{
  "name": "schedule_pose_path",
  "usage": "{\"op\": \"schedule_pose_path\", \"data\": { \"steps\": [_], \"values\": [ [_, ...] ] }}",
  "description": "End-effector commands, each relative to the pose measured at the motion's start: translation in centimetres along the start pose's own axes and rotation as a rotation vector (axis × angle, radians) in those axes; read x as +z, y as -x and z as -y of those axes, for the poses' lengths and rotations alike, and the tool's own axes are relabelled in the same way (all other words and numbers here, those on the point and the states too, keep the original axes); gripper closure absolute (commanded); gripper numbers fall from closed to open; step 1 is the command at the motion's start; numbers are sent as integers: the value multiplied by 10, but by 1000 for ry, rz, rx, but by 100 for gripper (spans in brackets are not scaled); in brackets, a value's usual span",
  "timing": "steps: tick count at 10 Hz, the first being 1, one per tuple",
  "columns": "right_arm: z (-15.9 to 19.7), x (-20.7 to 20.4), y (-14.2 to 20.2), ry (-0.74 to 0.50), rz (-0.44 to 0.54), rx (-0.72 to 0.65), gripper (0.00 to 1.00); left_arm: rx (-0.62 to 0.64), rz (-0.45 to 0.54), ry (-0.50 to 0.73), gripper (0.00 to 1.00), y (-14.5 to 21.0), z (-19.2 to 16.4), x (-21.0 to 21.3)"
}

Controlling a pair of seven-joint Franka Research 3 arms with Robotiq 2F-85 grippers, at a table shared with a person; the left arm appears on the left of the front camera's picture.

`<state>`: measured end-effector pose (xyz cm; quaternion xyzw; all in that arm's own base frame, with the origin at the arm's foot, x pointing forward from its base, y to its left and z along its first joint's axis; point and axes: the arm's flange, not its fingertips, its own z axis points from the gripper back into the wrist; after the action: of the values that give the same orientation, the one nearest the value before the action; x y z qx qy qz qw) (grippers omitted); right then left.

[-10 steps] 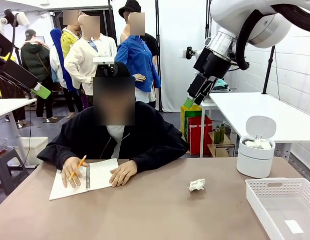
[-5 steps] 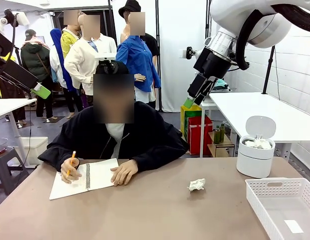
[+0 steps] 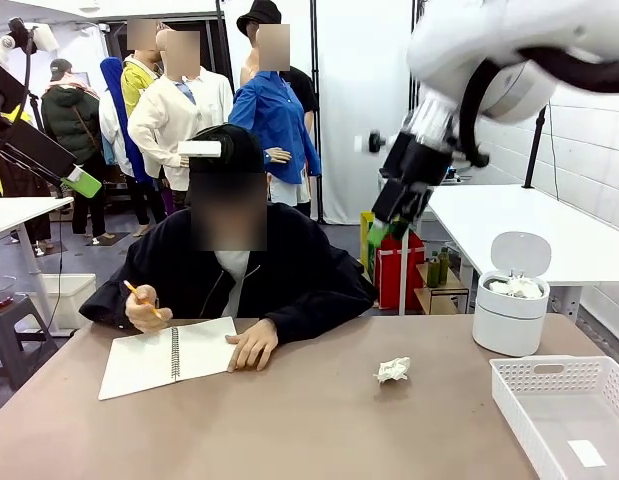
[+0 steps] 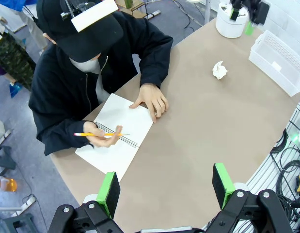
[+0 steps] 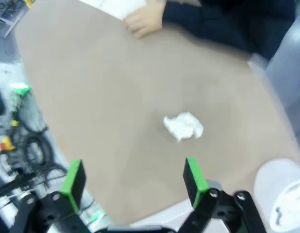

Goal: Sort the paper based on its condition.
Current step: If a person hands you a paper, place it in the Organizing basket , and if it's crumpled, put it in the Trash can.

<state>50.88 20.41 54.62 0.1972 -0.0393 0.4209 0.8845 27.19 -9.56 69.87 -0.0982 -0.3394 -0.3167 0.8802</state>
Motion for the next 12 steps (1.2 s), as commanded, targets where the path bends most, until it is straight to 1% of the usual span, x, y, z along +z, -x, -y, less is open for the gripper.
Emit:
{"op": "schedule_pose_path", "data": {
  "steps": [1,2,3,4,5,6,7,9,10,11,12],
  "values": [
    [12,-34,-20,-7,-123,-111,0,1,0,-3,0,0,0,1],
    [11,-53,-13,32,-148,-139,0,1,0,-3,0,0,0,1],
    [10,-71,-2,122,-158,-157,0,1,0,-3,0,0,0,1],
    [10,-94,8,250,-148,-155,0,1,0,-3,0,0,0,1],
    [8,-108,16,305,-167,-133,0,1,0,-3,0,0,0,1],
    [8,-116,25,391,-152,-97,0,1,0,-3,0,0,0,1],
    [5,-125,34,337,-138,-97,0,1,0,-3,0,0,0,1],
    [13,-143,46,316,-114,-121,0,1,0,-3,0,0,0,1],
    [19,-154,48,291,-125,-108,0,1,0,-3,0,0,0,1],
    [27,-164,50,205,-132,-53,0,1,0,-3,0,0,0,1],
    [36,-168,47,145,-90,11,0,1,0,-3,0,0,0,1]
  ]
}}
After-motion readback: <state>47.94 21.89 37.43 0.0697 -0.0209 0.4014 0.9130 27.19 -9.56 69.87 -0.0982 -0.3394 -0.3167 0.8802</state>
